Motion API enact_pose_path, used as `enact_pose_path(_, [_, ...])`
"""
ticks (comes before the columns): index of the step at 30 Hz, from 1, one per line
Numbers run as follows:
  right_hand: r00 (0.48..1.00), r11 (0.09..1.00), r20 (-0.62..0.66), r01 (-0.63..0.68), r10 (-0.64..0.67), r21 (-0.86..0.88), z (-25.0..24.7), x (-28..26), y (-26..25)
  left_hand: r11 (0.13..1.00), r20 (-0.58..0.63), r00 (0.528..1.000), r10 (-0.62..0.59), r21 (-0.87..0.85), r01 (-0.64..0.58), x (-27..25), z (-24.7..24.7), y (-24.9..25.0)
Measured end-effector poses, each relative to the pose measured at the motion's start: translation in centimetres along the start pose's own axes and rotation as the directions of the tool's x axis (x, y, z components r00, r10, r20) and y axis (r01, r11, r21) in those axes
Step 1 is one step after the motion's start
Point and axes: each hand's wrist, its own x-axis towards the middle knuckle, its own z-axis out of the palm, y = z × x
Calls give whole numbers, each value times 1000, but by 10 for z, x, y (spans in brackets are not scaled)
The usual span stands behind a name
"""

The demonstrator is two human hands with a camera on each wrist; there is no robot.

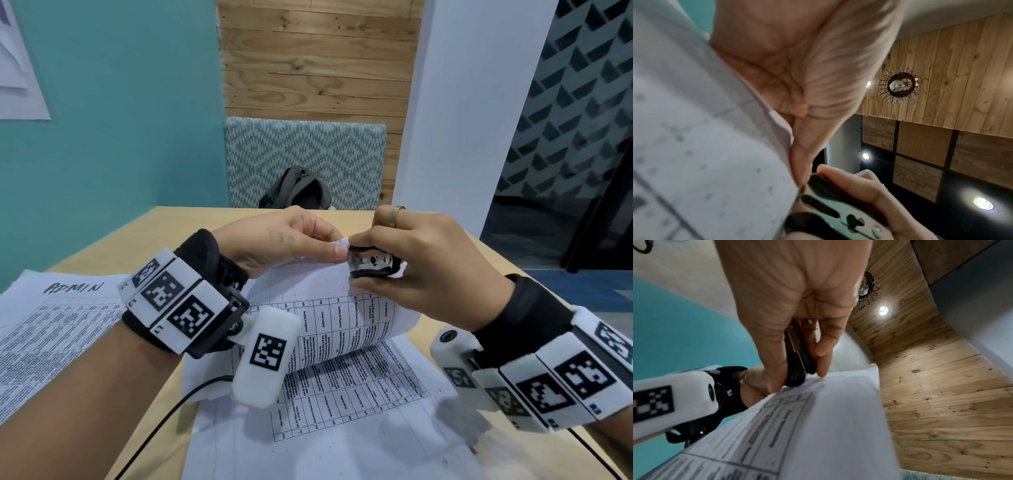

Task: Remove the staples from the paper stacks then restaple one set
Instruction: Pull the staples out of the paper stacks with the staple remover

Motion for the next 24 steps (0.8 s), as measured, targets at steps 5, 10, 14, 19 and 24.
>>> enact_pose_path(5, [1000, 1000, -10, 8, -8, -19, 2, 0, 1, 1000, 18, 1000, 9, 1, -9, 2, -2, -4])
enact_pose_path(10, [999, 1000, -29, 15, -15, 12, 1, 1, 0, 1000, 21, 1000, 7, 2, -7, 3, 0, -5])
enact_pose_path(14, [997, 996, -72, -14, 21, 92, 2, 1, -1, 1000, 36, 999, -7, 0, 7, 2, 2, -5])
enact_pose_path(19, [998, 993, -58, -27, 34, 116, 3, 0, 0, 998, 64, 997, -52, 43, 49, -1, 3, -4])
enact_pose_path(24, [994, 980, -77, -58, 74, 190, 5, 0, 4, 999, 32, 999, -6, -49, 8, 3, 3, -7])
